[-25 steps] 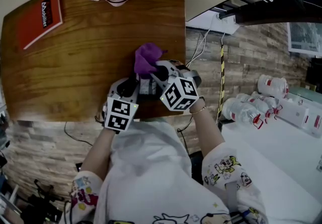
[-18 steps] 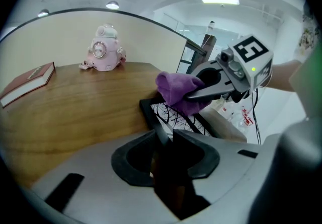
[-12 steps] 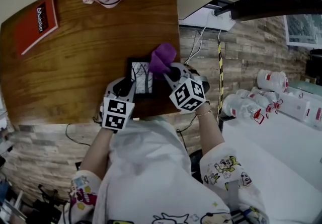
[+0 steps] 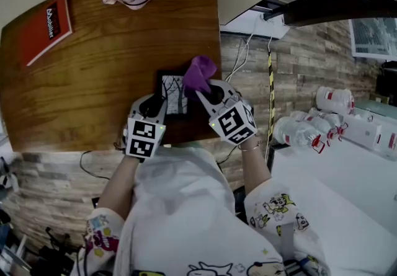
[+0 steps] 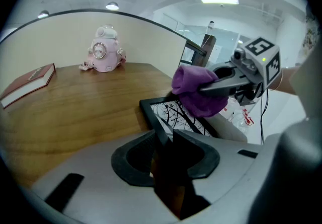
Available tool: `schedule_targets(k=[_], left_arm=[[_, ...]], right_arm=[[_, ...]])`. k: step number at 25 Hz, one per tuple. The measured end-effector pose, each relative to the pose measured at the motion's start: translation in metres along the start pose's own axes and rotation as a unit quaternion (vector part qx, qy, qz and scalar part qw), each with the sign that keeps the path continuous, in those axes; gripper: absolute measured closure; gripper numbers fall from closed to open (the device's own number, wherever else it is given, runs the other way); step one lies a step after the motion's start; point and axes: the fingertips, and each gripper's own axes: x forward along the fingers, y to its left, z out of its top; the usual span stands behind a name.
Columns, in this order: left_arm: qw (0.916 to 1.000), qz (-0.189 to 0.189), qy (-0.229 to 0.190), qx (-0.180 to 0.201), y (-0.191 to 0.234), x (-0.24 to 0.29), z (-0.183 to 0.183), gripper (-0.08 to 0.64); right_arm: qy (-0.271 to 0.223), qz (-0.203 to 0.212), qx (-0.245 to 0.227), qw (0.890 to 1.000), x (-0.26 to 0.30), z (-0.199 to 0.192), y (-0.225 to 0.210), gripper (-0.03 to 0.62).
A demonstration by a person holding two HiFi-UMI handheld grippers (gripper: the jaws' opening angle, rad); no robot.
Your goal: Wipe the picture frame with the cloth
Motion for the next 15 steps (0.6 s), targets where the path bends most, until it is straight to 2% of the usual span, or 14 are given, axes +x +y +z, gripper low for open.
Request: schedule_targets(k=[4, 9, 12, 15], left_arm=[[1.0, 0.001, 0.0, 0.0, 0.0, -0.001, 0.001, 0.454], [1.0, 0.001, -0.002, 0.002, 0.0, 0.0, 0.001, 0.454], [1.0, 0.002, -0.002, 0.003, -0.001, 0.0, 0.0, 0.454], [1.0, 0.003, -0.004, 0.004, -0.001, 0.0, 0.0, 0.453]], right_arm=[[-0.052, 0.039, 0.024, 0.998, -0.004, 0.043, 0.021, 0.566], [-0.089, 0.106, 0.039, 0.99, 0.008, 0.077, 0.051, 0.566], [-0.081, 0.136, 0.043, 0.986, 0.023, 0.08, 0.066, 0.566], [-0.039, 0.155, 0.037, 0.986, 0.044, 0.066, 0.076, 0.566]])
